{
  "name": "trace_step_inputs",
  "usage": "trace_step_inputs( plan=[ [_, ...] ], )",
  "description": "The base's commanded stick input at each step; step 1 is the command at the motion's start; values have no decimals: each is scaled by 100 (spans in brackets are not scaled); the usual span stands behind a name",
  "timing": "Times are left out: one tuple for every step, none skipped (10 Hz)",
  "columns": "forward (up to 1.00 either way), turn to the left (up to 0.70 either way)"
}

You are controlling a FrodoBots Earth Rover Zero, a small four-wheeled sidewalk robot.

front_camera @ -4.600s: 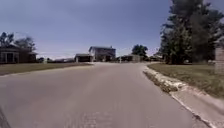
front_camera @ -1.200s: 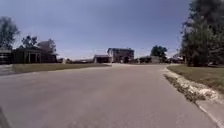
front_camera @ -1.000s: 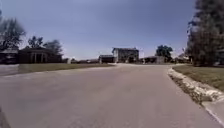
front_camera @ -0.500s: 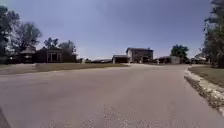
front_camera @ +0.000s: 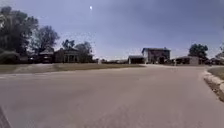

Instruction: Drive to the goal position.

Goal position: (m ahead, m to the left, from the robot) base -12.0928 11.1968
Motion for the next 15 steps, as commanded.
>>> trace_step_inputs(
  plan=[
    [0,70],
    [0,70],
    [0,70],
    [0,70],
    [0,70],
    [0,70],
    [0,70],
    [0,70],
    [0,70],
    [0,70],
    [0,70],
    [0,70],
    [0,70],
    [0,70],
    [0,70]
  ],
)
